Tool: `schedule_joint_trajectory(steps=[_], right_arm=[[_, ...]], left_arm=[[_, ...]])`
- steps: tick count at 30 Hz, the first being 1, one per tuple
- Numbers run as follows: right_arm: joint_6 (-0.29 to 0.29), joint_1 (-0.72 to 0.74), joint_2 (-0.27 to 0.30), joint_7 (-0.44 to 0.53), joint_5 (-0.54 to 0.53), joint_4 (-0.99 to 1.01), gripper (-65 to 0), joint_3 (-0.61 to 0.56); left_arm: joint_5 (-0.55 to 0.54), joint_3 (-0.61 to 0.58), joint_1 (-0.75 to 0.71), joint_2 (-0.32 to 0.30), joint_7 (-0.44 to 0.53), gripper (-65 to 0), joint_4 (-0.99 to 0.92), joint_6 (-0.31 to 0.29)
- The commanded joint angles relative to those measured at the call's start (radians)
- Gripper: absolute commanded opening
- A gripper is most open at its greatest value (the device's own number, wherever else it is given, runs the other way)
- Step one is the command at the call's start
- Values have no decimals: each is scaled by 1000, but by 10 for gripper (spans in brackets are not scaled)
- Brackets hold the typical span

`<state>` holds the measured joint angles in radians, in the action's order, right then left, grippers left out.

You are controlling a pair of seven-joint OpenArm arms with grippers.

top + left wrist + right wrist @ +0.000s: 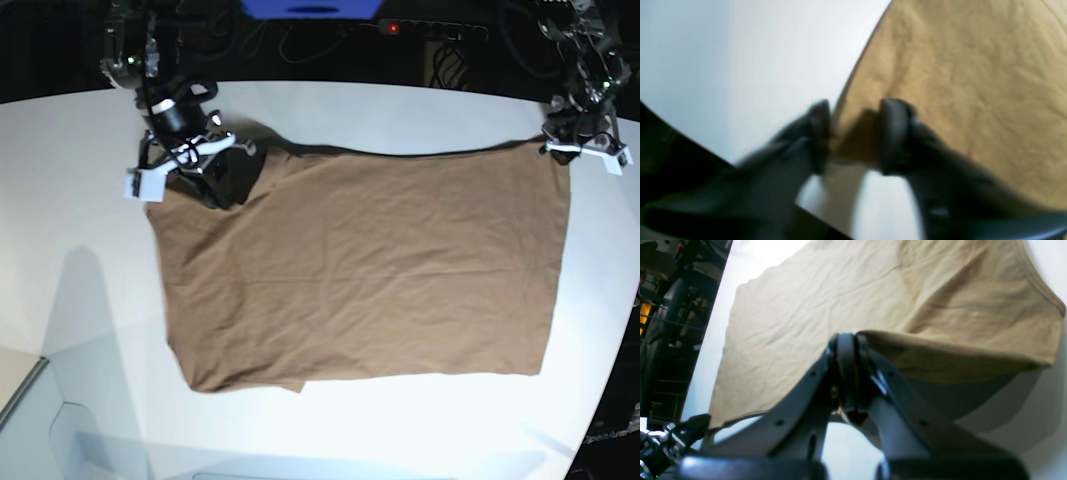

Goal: Layout the t-shirt on the table in an organized manner, then fold the t-shirt properly
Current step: 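Drag the shirt edge with both grippers, straightening it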

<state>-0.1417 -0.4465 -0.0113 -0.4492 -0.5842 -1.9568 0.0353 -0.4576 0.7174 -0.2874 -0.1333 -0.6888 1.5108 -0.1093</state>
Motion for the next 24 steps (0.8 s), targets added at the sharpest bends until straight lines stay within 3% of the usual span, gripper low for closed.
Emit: schedule_joint_trajectory(steps=[1, 8, 24], right_arm=[[-14, 2, 3, 20, -13, -17, -650, -1], [-14, 7, 3, 20, -13, -17, -650, -1], [-14, 78, 4, 19, -13, -17, -650, 5]], left_arm=[[-5, 0, -2, -7, -12, -527, 7, -3], [-5, 0, -2, -9, -18, -649, 17, -3], [-11, 0, 116, -48, -21, -647, 50, -2]])
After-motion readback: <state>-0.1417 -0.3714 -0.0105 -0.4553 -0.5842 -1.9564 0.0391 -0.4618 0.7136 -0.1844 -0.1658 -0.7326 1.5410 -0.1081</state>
